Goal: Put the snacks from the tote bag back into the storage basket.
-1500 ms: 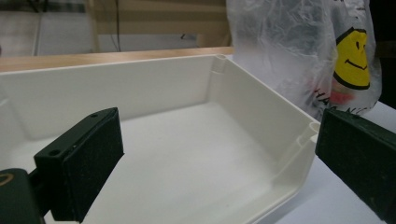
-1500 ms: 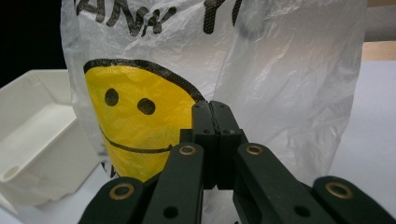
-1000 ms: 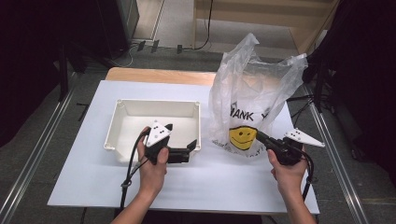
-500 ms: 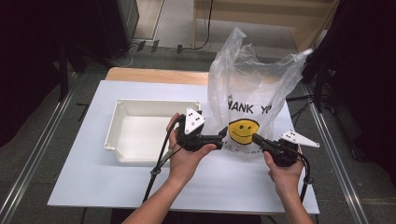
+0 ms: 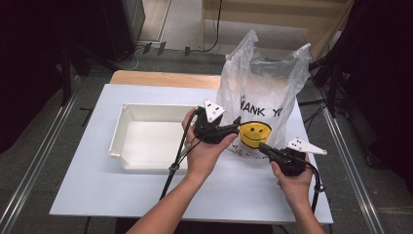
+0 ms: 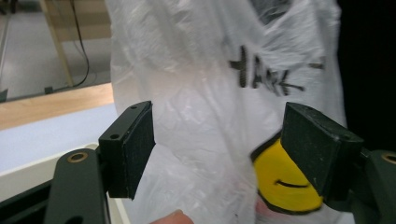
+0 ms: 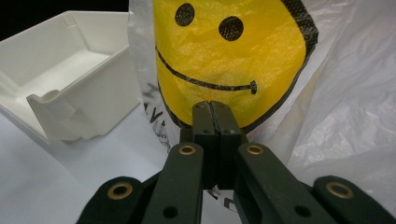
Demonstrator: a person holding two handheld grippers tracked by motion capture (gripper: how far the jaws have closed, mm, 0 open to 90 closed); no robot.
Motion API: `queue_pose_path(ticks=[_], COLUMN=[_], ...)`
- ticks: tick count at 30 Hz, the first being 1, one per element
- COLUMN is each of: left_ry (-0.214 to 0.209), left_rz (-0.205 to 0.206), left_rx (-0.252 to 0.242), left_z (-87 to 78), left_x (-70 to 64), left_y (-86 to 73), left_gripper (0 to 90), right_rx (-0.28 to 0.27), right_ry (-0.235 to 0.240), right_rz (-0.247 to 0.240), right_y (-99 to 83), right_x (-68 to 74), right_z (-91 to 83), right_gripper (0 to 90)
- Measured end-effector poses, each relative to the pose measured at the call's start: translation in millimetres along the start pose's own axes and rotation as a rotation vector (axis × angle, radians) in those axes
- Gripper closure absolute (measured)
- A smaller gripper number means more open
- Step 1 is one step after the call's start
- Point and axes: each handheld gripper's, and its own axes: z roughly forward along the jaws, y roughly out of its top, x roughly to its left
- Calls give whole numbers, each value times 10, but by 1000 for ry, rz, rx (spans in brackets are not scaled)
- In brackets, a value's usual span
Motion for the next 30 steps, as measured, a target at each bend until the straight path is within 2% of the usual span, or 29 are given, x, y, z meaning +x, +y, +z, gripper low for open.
queue_pose_path(ticks=[2,4,6,8,9,10,12,13,15,16,17,18,20,21,22,23,25,26,27,30], left_ry=[-12,-8,-3,-29,-24,-24,-40,-68,-125,-142,-152,-156,-171,-178,-182,-184,-186,-186,-191,-196], left_rz=[-27,-27,-34,-71,-77,-77,-79,-86,-93,-94,-90,-83,-75,-75,-68,-63,-58,-64,-73,-91], left_rx=[19,39,46,65,75,75,92,102,118,121,127,133,144,149,157,164,177,181,187,201], left_z=[97,189,270,336,374,374,397,404,407,405,399,391,374,368,360,351,338,335,332,322], left_x=[29,21,12,18,9,9,18,36,66,70,66,56,34,19,6,-5,-10,-3,6,20], left_y=[-6,-3,4,18,30,30,21,9,-25,-46,-69,-92,-142,-171,-201,-234,-302,-337,-369,-459], left_gripper=[201,147,142,171,238,345,607,607,825,825,886,886,900,900,900,900,900,900,900,900], right_rx=[4,8,7,0,-6,-6,-23,-36,-84,-84,-116,-116,-174,-174,-197,-215,-236,-247,-259,-256], right_ry=[-3,2,1,4,1,1,-3,-7,-36,-36,-59,-59,-158,-158,-222,-260,-271,-276,-263,-258], right_rz=[-10,-11,-14,-15,-19,-19,-12,-9,4,4,14,14,23,23,38,64,103,121,145,155], right_y=[-8,-14,-15,-10,-9,-9,0,6,37,37,61,61,105,105,125,156,255,313,425,532], right_x=[1,7,13,13,8,8,9,9,-7,-7,-20,-20,-43,-43,-50,-61,-117,-139,-157,-176], right_z=[13,23,25,13,5,5,-19,-36,-102,-102,-153,-153,-222,-222,-244,-264,-287,-293,-282,-226], right_gripper=[900,900,900,900,900,900,900,900,853,853,798,798,577,577,466,409,297,273,214,182])
